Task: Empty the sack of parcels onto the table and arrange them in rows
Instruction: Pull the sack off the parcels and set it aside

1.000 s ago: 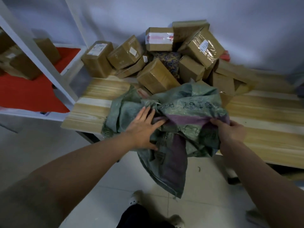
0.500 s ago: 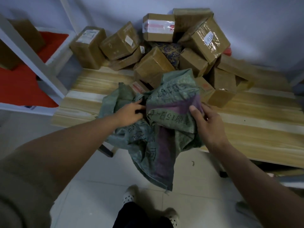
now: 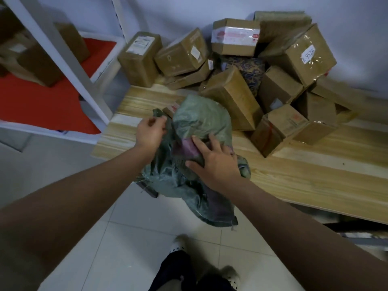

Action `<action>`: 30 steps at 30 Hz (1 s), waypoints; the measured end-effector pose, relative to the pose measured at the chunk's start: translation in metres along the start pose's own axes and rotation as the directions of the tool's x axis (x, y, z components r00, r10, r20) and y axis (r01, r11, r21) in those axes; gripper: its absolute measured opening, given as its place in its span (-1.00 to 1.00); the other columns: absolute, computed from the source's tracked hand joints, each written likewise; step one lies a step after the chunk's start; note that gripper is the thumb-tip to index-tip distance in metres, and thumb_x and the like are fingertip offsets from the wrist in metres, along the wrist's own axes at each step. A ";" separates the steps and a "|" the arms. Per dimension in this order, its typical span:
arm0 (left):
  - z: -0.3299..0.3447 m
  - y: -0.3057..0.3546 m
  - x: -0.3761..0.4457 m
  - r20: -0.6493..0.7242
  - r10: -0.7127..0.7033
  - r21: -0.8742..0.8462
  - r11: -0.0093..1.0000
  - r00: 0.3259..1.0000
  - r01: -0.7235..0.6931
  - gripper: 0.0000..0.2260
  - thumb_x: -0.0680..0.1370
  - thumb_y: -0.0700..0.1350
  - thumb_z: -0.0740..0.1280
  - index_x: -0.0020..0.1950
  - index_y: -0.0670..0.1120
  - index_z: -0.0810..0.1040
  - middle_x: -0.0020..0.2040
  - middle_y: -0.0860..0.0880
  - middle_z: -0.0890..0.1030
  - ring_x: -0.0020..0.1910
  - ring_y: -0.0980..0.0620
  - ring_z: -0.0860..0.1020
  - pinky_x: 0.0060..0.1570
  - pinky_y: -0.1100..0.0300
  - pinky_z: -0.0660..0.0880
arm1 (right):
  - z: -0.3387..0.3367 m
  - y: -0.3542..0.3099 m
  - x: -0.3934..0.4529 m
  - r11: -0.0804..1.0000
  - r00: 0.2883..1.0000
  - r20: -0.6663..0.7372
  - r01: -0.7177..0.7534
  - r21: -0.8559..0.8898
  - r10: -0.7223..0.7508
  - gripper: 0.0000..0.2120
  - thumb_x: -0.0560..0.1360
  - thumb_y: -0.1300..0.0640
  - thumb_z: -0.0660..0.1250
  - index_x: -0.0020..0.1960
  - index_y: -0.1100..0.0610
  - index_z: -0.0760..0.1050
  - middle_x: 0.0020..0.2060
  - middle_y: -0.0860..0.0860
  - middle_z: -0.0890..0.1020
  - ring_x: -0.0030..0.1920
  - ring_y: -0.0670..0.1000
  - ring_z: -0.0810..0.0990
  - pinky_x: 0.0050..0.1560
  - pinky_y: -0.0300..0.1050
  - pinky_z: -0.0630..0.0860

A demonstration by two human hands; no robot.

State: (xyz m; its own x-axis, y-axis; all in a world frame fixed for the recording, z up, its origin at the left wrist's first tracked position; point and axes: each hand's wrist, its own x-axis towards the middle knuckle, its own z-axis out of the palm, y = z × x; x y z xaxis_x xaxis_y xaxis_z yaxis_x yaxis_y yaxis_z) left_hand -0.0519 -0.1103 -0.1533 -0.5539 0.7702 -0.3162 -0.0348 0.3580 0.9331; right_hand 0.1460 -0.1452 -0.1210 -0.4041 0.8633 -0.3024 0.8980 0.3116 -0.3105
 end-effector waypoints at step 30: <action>-0.055 -0.066 0.049 -0.064 -0.167 0.433 0.884 0.984 0.178 -0.70 0.40 -0.07 0.55 0.01 -0.18 0.59 -0.09 -0.08 0.57 -0.05 -0.08 0.56 -0.07 0.11 0.47 | 0.038 0.032 0.084 0.518 0.857 0.320 -0.502 0.693 0.403 0.08 0.22 -0.06 0.66 0.55 0.17 0.16 0.36 0.12 0.48 0.24 0.12 0.52 0.11 -0.01 0.50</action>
State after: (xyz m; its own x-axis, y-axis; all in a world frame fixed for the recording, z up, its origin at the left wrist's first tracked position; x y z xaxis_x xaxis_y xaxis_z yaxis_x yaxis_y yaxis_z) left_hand -0.1228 -0.1250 -0.2206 -0.5922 0.6644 -0.4560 0.2305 0.6819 0.6941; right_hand 0.1341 -0.0776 -0.1907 -0.0403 0.7385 -0.6731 0.5472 -0.5473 -0.6332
